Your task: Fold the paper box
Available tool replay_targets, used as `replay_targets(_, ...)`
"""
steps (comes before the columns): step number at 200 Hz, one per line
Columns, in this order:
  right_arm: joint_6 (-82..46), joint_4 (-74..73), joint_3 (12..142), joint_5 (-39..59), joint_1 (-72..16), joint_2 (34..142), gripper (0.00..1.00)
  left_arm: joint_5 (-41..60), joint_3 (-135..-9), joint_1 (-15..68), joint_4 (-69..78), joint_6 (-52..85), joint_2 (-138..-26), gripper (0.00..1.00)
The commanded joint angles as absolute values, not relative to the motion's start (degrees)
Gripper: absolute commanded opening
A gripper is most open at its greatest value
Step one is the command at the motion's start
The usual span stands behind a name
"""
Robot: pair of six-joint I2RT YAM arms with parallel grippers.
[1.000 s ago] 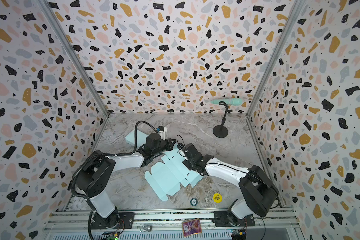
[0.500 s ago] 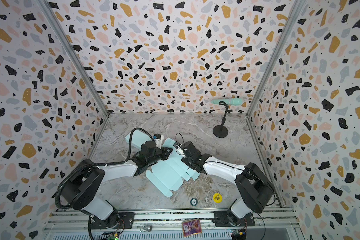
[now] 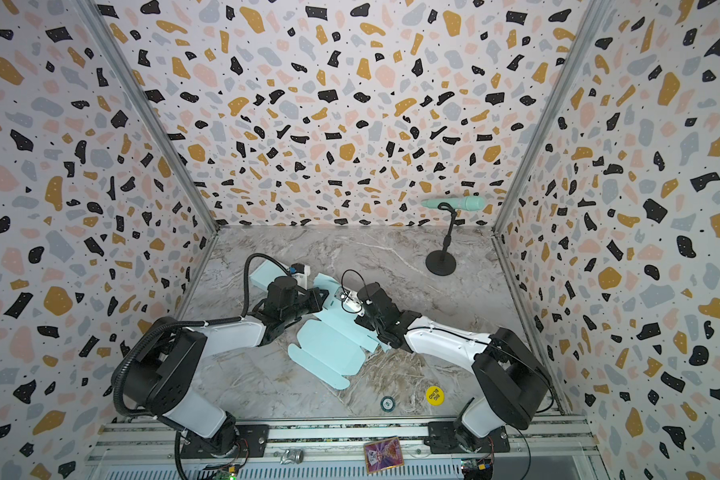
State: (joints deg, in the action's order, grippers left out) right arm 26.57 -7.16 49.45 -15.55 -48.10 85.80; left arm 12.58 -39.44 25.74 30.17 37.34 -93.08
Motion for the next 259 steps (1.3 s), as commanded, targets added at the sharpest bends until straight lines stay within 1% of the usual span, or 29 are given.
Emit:
replay_targets(1, 28.83, -8.97, 48.37, -12.14, -48.93, 82.88, 0.0, 15.95, -41.81, 24.59, 35.49, 37.52, -94.44, 0.0)
replay_targets(40, 30.14, -9.13, 47.9, -11.31, -48.95, 82.89, 0.0, 17.65, -43.72, 23.49, 35.56, 36.44, -94.21, 0.0)
replay_targets(93, 32.14, -9.18, 48.16, -16.49, -48.87, 84.99, 0.0, 18.16, -42.22, 22.5, 34.89, 35.71, -90.29, 0.0)
replay_targets(133, 34.42, -9.58, 47.9, -17.67, -49.0, 86.12, 0.0, 18.4, -39.61, 22.58, 32.48, 33.33, -85.06, 0.0)
replay_targets(180, 35.59, -10.96, 48.51, -18.29, -50.37, 85.86, 0.0, 17.88, -38.68, 26.37, 28.52, 31.12, -84.66, 0.0)
replay_targets(240, 37.66, -14.52, 48.1, -21.95, -51.41, 86.38, 0.0, 14.78, -34.67, 32.05, 30.66, 33.82, -83.78, 0.0)
replay_targets(259, 40.43, -16.39, 47.83, -24.07, -52.09, 86.77, 0.0, 14.62, -32.71, 33.22, 31.87, 35.02, -82.16, 0.0)
